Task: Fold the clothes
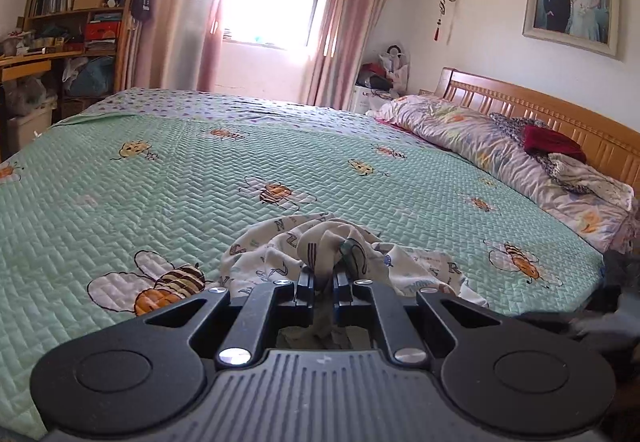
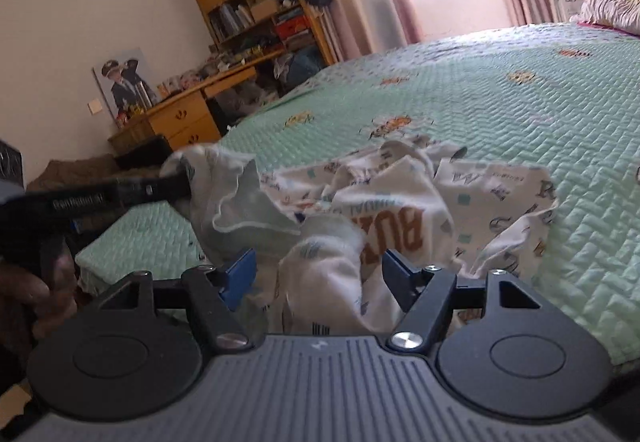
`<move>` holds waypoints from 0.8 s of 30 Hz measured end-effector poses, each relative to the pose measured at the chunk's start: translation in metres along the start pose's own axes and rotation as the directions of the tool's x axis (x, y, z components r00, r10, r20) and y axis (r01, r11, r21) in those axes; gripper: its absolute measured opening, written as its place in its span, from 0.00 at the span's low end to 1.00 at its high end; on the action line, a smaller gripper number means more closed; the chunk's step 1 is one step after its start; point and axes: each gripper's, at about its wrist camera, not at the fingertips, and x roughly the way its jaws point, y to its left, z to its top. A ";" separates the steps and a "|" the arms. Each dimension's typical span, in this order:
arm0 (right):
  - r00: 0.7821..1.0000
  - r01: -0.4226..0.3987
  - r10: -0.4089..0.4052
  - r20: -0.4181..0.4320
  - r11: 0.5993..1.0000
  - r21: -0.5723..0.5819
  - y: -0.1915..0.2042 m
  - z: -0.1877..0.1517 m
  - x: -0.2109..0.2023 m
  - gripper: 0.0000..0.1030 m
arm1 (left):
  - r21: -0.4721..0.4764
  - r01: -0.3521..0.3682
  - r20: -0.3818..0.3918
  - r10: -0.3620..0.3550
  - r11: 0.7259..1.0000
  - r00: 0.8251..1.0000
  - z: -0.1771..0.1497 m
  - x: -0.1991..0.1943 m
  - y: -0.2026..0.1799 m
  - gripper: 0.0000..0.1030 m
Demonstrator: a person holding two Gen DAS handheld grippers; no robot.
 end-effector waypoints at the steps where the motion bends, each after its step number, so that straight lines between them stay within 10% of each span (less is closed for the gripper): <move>1: 1.000 0.004 -0.004 -0.015 1.000 0.005 0.000 -0.006 0.005 0.44 | 0.011 -0.002 -0.005 0.002 1.000 1.000 0.002 0.000 -0.003 0.08; 4: 1.000 0.001 -0.001 -0.007 1.000 -0.005 -0.001 -0.012 0.002 0.10 | 0.029 -0.014 -0.012 0.015 0.999 1.000 0.006 0.001 -0.010 0.08; 16: 0.955 0.055 -0.066 0.288 0.998 0.043 -0.030 0.002 -0.048 0.07 | 0.071 -0.016 0.012 0.015 0.997 1.000 0.034 0.024 -0.045 0.09; 24: 0.955 0.085 -0.092 0.283 0.996 0.036 -0.034 0.007 -0.042 0.07 | 0.064 -0.001 -0.036 0.003 0.998 0.999 0.018 0.039 -0.046 0.09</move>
